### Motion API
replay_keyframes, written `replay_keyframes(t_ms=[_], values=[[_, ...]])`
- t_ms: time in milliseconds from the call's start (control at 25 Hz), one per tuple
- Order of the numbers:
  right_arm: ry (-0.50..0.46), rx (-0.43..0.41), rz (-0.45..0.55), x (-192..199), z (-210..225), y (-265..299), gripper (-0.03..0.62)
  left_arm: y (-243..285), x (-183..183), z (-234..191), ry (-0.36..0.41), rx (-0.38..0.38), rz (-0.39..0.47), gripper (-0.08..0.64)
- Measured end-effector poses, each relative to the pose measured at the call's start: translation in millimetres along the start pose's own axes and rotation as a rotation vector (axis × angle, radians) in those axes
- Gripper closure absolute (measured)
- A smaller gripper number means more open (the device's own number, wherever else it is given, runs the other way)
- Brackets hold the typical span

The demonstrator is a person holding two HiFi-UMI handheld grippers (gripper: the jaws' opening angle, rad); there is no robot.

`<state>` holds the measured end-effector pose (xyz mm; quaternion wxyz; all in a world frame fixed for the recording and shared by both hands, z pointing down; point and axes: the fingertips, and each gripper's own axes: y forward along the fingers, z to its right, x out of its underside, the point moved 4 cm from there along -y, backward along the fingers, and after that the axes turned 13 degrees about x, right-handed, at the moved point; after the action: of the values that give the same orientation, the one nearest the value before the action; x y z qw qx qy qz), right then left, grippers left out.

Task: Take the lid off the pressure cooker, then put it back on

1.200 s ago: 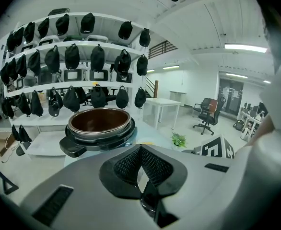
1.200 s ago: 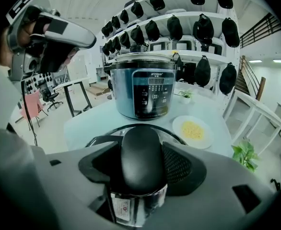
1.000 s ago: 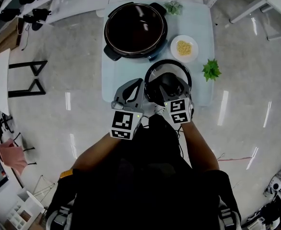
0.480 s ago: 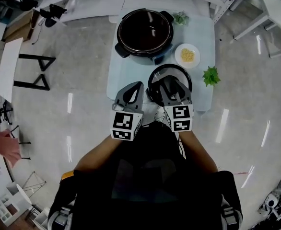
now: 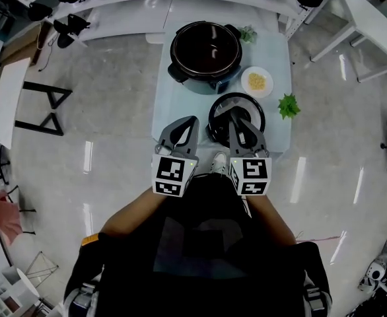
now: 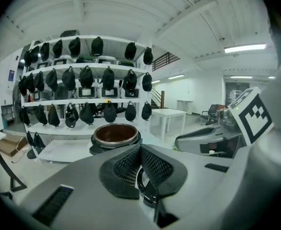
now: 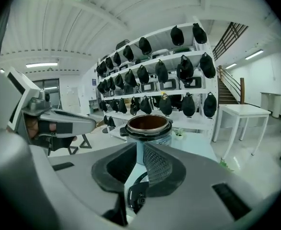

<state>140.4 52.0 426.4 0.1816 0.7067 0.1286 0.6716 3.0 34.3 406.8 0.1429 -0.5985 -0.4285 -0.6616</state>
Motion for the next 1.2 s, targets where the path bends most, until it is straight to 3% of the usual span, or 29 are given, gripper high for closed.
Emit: replay_keyframes(t_ms=[600,1200], values=[[0.032,0.105,0.032,-18,-55,-68,0.543,-62,2,12,0.060,0.143,0.051,0.553],[0.049,0.153,0.048,-6,-67,-106,0.543,-83,3,34,0.106,0.206,0.076,0.554]])
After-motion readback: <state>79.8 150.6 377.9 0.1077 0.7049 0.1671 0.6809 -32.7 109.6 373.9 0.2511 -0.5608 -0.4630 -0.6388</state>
